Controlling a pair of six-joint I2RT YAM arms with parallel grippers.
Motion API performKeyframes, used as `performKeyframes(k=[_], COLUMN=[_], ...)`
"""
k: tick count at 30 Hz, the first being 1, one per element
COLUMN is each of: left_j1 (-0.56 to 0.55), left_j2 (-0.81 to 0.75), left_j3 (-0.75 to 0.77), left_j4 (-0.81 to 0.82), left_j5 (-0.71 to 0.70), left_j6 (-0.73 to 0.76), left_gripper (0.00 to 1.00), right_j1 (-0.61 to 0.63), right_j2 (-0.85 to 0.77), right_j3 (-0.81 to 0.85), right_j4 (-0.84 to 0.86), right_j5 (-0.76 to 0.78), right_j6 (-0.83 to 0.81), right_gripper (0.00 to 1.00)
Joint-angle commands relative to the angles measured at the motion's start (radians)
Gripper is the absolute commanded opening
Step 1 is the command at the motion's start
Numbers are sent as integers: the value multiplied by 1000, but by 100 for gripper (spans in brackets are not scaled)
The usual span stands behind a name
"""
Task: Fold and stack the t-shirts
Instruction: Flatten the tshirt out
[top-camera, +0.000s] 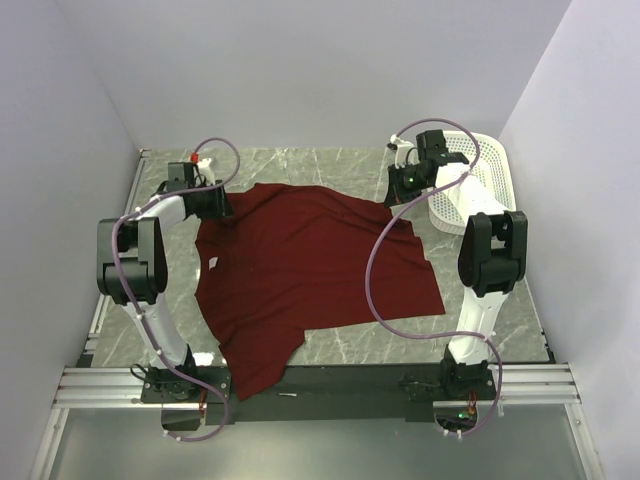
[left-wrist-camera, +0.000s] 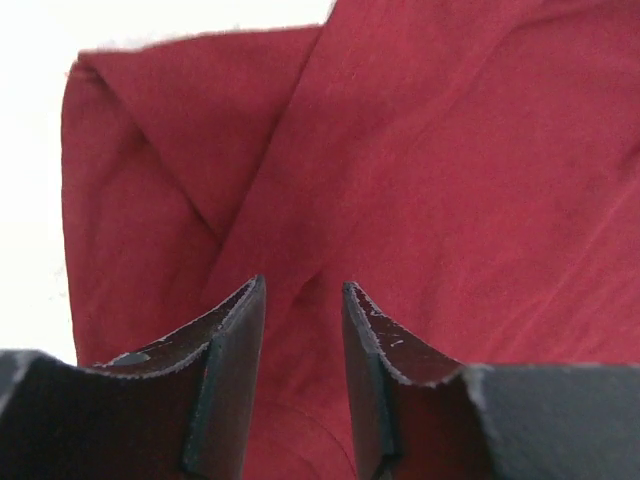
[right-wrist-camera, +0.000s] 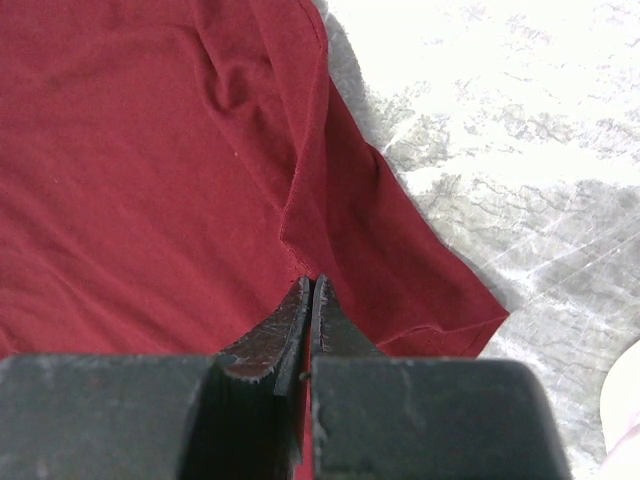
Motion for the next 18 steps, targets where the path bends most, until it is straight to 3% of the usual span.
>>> performKeyframes(k=[1,10,18], left_j1=[-5,-5,-5], left_j2=[-40,-25,7], left_j3=[56,64,98], left_j4=[-72,-93,-116], left_j5=[-141,-218,-163], left_j6=[-20,-81,-88], left_gripper=[43,42,37], right_j1=[5,6,5], right_j2=[-14,-9,-9], right_j3=[-5,-4,-2], right_j4=[9,8,8], right_j5=[-20,-21,-20], right_j6=[-6,-7,-6], right_gripper=[0,0,0])
